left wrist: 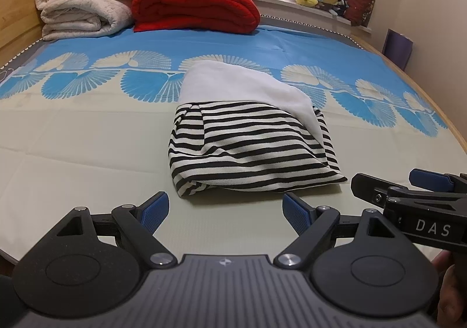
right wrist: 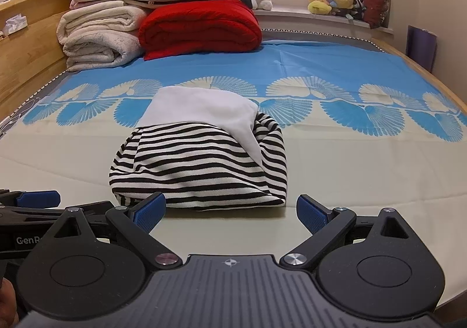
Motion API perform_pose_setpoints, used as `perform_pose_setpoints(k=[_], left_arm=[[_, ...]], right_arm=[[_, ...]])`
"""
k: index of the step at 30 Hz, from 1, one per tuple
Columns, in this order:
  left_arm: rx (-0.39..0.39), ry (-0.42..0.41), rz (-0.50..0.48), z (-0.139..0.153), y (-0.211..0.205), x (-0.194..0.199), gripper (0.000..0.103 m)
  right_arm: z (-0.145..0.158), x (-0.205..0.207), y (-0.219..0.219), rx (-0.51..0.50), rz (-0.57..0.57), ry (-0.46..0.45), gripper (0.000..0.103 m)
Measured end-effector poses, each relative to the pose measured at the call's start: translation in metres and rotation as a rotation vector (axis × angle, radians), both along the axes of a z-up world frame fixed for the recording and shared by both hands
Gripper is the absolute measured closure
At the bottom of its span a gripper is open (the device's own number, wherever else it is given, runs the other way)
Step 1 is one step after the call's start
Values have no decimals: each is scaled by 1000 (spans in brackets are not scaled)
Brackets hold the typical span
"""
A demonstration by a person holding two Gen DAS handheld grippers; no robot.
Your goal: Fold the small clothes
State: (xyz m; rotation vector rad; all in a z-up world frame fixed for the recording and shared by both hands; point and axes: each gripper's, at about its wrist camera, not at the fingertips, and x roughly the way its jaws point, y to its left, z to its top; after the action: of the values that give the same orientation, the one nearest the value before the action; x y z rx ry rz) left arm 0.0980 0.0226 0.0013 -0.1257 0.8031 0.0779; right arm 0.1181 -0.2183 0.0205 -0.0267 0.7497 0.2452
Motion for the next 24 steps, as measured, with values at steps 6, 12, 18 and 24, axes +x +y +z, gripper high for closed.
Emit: perform_pose_setpoints(k=[6, 12, 18, 24], left_arm=[[1, -1, -2, 0, 0, 1, 15], [1, -1, -3, 0, -1, 1, 15], [-1, -1, -4, 0, -1, 2, 15], [-3, -3, -6, 0, 0, 2, 15]], right_arm=[[-1, 0, 1, 2, -3, 2, 7], [-1, 0, 0, 2, -4, 2, 7], [-3, 0, 2, 3, -14, 9, 7], [-3, 1, 1, 5, -13, 9, 7]])
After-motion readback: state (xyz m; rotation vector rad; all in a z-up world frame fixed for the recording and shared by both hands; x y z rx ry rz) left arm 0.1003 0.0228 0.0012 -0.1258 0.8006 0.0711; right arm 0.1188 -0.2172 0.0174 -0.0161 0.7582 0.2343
